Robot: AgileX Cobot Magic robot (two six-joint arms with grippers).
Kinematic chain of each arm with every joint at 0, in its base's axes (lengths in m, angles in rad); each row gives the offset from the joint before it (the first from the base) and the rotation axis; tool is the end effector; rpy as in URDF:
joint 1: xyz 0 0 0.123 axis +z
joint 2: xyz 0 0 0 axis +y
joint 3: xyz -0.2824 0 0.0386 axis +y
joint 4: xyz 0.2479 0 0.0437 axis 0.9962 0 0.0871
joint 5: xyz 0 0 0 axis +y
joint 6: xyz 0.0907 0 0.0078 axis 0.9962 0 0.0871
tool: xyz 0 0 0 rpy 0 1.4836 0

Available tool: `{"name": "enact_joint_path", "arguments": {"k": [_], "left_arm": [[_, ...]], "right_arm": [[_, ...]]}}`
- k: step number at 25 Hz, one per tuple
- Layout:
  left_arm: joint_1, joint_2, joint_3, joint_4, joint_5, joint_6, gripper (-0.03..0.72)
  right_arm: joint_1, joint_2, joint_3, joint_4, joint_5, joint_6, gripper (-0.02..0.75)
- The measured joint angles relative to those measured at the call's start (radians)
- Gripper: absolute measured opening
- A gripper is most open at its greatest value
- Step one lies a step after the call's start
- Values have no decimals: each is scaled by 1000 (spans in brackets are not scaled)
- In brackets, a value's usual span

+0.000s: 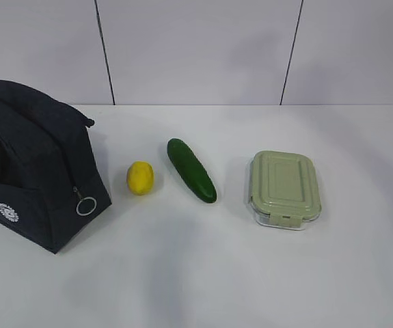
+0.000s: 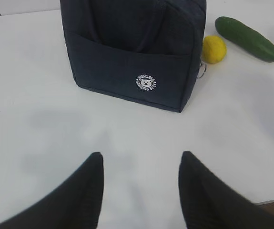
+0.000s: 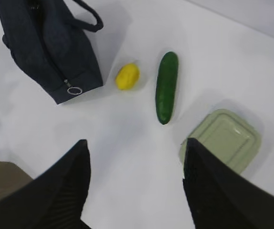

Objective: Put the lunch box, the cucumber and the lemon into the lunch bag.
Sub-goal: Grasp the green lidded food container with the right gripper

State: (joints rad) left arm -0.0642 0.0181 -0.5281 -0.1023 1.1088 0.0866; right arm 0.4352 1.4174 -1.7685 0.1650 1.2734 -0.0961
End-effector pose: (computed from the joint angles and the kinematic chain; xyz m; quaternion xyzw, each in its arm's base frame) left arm -0.0081 -0.0078 0.2815 0.0684 0.8592 -0.0454 0.5051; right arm 0.2417 0.1282 0.4678 -0.2497 0.8958 0.1415 0.3394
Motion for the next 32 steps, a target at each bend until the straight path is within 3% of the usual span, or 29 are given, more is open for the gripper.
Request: {"name": "enact_joint_path", "arguments": {"k": [5,11,13,17,20,25,32], "left_arm": [[0,0,0,0,0,0,370],[0,0,0,0,0,0,370],[0,0,0,0,0,0,370],[0,0,0,0,0,0,370],[0,0,0,0,0,0,370],[0,0,0,0,0,0,370],[0,0,0,0,0,0,370]], "right_arm": [[-137,125,0,198,-2,-111,472],[-421,209,0,401,-10,-273,472],[-501,245,6,520,-16,-348,472],[-613,316,76,652,-33,-429,473],[-637,348,187,662,-47,-478,473],[-638,354,414,806,-54,-645,472],[-642,354,598,894,-71,-806,473]]}}
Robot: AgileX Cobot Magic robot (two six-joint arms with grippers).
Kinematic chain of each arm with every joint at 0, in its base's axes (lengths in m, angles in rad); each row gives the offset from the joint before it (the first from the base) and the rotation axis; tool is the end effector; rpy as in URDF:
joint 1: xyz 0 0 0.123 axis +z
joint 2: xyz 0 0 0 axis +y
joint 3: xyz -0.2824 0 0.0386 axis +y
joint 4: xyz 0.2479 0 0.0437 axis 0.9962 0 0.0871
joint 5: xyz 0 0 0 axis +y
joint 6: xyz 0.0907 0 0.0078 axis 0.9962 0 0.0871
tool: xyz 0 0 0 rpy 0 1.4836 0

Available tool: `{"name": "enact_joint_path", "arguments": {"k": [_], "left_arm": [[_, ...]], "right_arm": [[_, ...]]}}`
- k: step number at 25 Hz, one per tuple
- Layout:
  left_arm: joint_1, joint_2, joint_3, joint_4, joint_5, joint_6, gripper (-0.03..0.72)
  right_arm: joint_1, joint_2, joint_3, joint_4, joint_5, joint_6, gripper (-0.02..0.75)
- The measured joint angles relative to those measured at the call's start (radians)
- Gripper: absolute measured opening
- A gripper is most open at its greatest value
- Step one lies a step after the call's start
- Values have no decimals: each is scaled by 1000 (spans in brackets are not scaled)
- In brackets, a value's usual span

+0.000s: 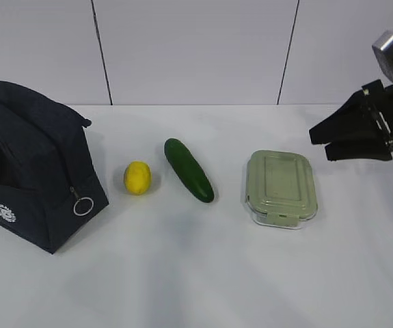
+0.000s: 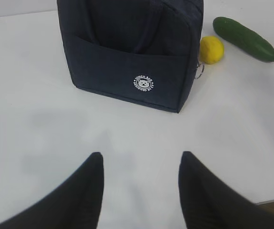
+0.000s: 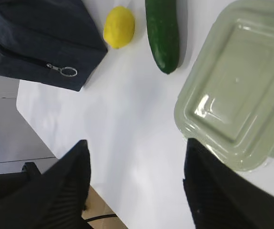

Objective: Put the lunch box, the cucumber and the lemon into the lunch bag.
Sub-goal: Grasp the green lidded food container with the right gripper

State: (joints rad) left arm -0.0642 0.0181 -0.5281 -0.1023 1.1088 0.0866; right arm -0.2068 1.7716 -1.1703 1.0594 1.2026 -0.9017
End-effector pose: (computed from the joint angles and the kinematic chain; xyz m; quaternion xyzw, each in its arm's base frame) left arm -0.0081 -0.0078 0.2815 0.0684 0.8592 -0.0454 0.5051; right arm 0.3394 0.0045 0.2356 -0.0902 0.8827 0.4216 0.1870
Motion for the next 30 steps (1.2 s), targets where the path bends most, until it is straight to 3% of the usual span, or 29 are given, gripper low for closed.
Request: {"name": "enact_joint_path", "arguments": {"k": [9,15,22,30], "left_arm": [[0,0,0,0,0,0,370],[0,0,0,0,0,0,370],[0,0,0,0,0,0,370],[0,0,0,0,0,0,370]], "right_arm": [[-140,0,232,205,-26,-224,473],[-164,45,235,207,-29,-264,472],[-248,222,235,275,-37,-307,473],[-251,331,167,280,-41,-319,472]]}}
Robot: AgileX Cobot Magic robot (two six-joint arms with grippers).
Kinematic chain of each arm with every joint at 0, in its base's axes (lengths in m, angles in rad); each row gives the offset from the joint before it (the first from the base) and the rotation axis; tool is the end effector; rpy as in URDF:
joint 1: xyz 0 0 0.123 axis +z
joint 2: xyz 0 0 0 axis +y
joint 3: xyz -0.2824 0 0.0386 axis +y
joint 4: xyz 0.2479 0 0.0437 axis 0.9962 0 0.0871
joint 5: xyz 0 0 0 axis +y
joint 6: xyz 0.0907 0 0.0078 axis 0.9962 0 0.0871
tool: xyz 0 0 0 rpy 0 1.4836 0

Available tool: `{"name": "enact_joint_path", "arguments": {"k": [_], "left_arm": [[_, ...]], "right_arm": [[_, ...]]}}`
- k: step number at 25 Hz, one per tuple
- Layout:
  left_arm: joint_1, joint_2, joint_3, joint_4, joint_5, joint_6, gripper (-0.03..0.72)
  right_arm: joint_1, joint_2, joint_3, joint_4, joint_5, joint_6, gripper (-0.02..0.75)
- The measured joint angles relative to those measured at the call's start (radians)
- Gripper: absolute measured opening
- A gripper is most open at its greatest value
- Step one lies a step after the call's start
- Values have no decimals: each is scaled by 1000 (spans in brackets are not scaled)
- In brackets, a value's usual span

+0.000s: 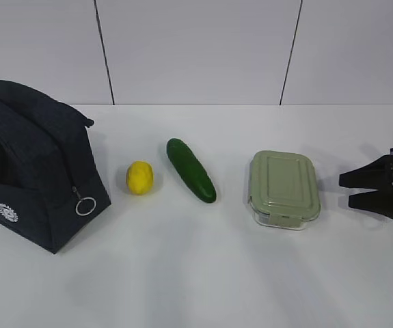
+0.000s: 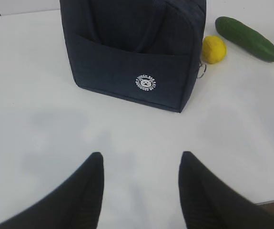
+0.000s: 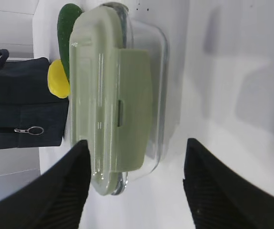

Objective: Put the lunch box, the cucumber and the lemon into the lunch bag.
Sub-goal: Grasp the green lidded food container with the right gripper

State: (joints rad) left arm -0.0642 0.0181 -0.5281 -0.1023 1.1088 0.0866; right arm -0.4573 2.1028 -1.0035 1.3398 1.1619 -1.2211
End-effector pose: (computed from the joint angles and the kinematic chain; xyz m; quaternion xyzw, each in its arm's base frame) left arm -0.0081 -0.0078 0.2815 0.0684 0.8592 -0.0454 0.5051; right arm 0.3329 -0.0731 0.1051 0.0968 0.8455 0.4877 0.1947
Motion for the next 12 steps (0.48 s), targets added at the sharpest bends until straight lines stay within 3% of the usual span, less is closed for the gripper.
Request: {"name": "enact_joint_path", "arguments": {"k": [4,12], "left_arm": [[0,0,0,0,0,0,370],[0,0,0,0,0,0,370]], "right_arm": [[0,13,-33,-14,0,-16,482],[0,13,-39,7,0,-32,582]]}}
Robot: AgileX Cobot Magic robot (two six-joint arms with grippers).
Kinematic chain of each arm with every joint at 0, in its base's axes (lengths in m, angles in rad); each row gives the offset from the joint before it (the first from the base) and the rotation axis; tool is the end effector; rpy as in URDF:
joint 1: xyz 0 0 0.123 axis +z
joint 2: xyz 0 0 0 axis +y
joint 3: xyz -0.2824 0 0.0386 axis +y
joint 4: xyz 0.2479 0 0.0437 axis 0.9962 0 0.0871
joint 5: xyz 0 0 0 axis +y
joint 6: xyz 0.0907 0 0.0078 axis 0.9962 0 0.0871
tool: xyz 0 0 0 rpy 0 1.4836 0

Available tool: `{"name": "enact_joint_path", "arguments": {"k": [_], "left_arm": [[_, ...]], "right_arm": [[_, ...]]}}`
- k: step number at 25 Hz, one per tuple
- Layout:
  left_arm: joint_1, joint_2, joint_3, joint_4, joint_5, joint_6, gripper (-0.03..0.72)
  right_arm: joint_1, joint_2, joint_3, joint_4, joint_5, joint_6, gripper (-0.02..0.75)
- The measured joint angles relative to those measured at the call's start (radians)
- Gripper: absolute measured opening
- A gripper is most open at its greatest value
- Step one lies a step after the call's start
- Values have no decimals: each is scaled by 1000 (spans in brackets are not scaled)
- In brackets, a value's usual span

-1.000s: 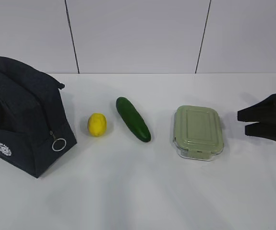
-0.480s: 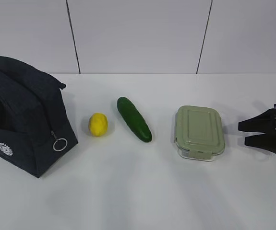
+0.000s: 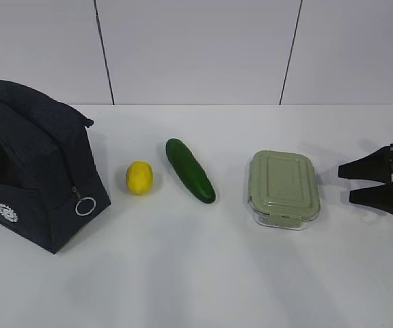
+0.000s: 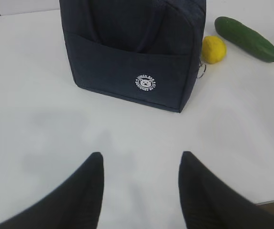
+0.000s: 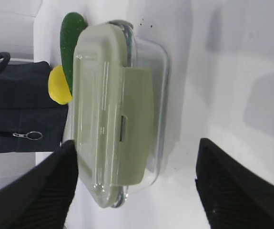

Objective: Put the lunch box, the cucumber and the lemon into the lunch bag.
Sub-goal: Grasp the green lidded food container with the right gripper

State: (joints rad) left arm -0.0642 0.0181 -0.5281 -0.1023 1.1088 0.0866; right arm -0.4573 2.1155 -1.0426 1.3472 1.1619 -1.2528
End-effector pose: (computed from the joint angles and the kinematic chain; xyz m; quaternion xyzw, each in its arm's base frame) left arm -0.0081 -0.0078 0.2815 0.0684 0.8592 -0.0454 0.5051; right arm 0.3416 -0.0773 0.1073 0.0791 0.8460 0.4815 0.2150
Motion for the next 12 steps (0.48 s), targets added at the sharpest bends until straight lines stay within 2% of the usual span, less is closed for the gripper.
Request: {"name": "enact_joint_path", "arguments": {"k": [6,12], "left_arm": [[0,0,0,0,0,0,370],[0,0,0,0,0,0,370]], "right_arm": [[4,0,1,50,0,60,589],[50,3,0,54,-2,67,589]]}}
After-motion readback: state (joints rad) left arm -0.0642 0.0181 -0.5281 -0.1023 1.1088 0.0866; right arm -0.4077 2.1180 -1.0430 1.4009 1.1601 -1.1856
